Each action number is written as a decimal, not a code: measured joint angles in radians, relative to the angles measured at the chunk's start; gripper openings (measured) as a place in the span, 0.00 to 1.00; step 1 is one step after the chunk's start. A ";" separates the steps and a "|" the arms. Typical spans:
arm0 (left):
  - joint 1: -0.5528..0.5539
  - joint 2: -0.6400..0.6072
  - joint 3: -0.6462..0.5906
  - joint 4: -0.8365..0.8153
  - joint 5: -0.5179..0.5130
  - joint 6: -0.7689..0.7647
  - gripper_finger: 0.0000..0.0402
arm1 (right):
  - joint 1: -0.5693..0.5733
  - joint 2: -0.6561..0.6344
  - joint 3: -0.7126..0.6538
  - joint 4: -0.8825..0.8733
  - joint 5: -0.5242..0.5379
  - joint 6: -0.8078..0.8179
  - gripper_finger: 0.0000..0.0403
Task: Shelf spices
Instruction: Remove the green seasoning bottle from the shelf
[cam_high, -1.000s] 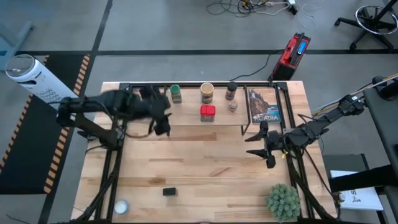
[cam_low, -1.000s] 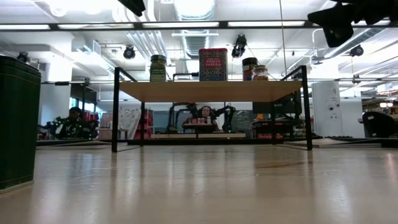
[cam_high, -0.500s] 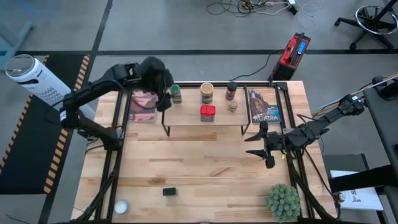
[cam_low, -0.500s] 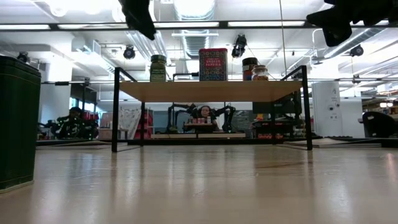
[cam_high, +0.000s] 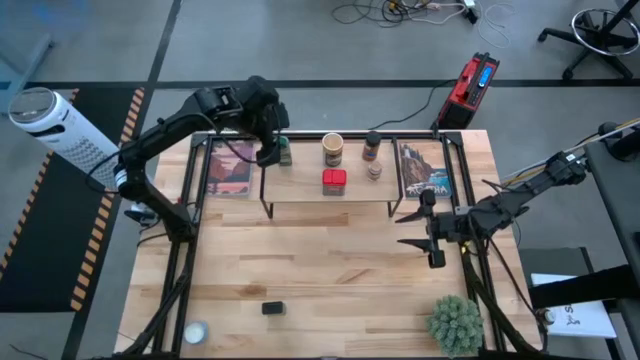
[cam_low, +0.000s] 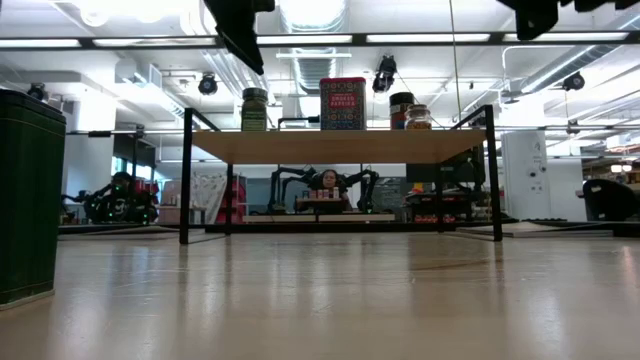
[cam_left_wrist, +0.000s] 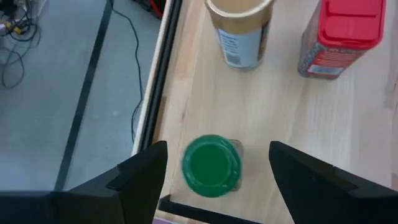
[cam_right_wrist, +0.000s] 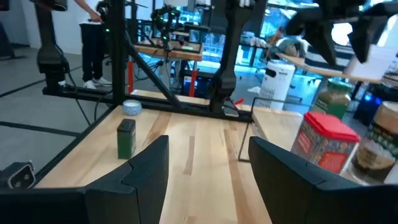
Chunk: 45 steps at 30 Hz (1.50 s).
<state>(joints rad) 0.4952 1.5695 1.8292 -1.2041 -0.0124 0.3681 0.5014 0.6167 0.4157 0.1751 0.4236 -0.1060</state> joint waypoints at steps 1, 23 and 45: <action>0.009 0.007 0.008 -0.006 0.011 0.004 0.68 | 0.000 0.000 0.005 -0.002 -0.006 -0.007 0.49; 0.099 0.074 -0.002 -0.071 0.155 0.056 0.68 | -0.050 -0.001 0.021 -0.059 -0.006 -0.042 0.49; 0.076 0.121 -0.015 -0.069 0.126 0.046 0.67 | -0.051 -0.001 0.021 -0.060 -0.008 -0.033 0.49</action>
<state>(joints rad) 0.5714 1.6904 1.8145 -1.2730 0.1135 0.4145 0.4507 0.6159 0.4362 0.1154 0.4160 -0.1387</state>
